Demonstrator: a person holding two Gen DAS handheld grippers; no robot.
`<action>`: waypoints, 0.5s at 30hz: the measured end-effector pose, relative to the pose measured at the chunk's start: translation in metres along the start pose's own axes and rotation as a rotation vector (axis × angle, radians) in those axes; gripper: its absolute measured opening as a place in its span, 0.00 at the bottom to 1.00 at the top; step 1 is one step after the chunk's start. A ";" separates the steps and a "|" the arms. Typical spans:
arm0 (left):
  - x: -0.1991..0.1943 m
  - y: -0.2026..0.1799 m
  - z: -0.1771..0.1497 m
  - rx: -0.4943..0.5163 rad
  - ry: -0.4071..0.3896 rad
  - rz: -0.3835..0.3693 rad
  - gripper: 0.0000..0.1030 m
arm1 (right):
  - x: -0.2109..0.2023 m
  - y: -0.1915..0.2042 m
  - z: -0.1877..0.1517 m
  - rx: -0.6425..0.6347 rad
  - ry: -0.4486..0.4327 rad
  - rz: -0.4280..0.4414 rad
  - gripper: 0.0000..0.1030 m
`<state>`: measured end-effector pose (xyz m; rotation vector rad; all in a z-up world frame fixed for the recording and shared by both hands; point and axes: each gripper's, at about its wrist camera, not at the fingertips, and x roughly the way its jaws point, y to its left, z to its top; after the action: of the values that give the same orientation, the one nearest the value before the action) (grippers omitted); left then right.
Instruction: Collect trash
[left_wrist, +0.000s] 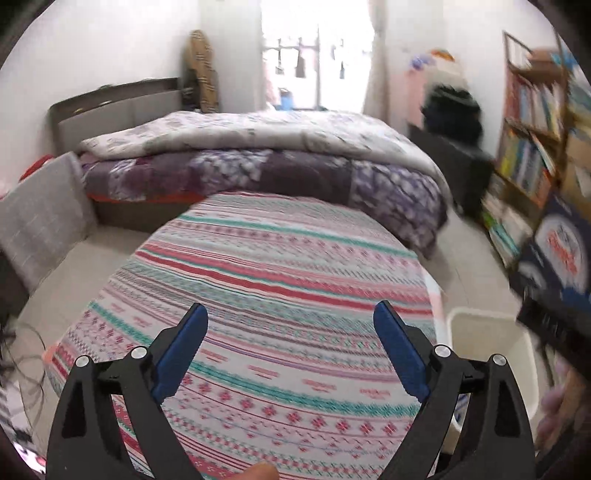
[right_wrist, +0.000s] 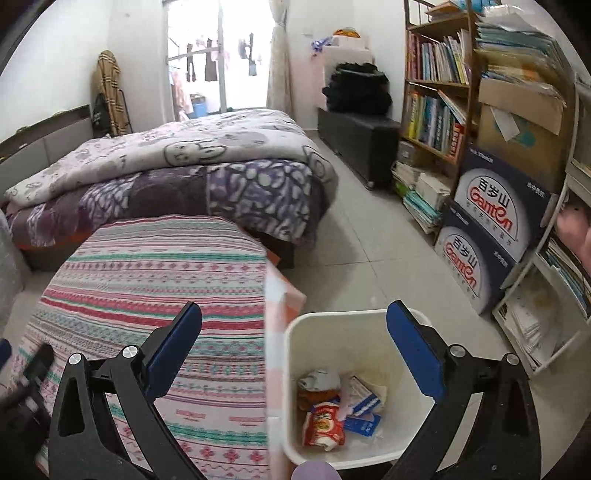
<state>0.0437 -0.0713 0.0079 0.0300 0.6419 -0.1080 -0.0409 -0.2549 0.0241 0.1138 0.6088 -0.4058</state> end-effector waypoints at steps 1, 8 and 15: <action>0.000 0.007 0.001 -0.019 -0.006 0.008 0.86 | 0.000 0.004 -0.003 -0.002 0.003 0.007 0.93; 0.006 0.017 0.003 -0.040 0.011 0.001 0.86 | -0.008 0.026 -0.012 -0.076 -0.070 0.007 0.93; 0.008 0.011 0.001 -0.013 0.026 0.008 0.86 | -0.007 0.026 -0.009 -0.047 -0.068 0.051 0.93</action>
<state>0.0523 -0.0610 0.0038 0.0214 0.6687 -0.0959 -0.0411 -0.2270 0.0202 0.0701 0.5470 -0.3440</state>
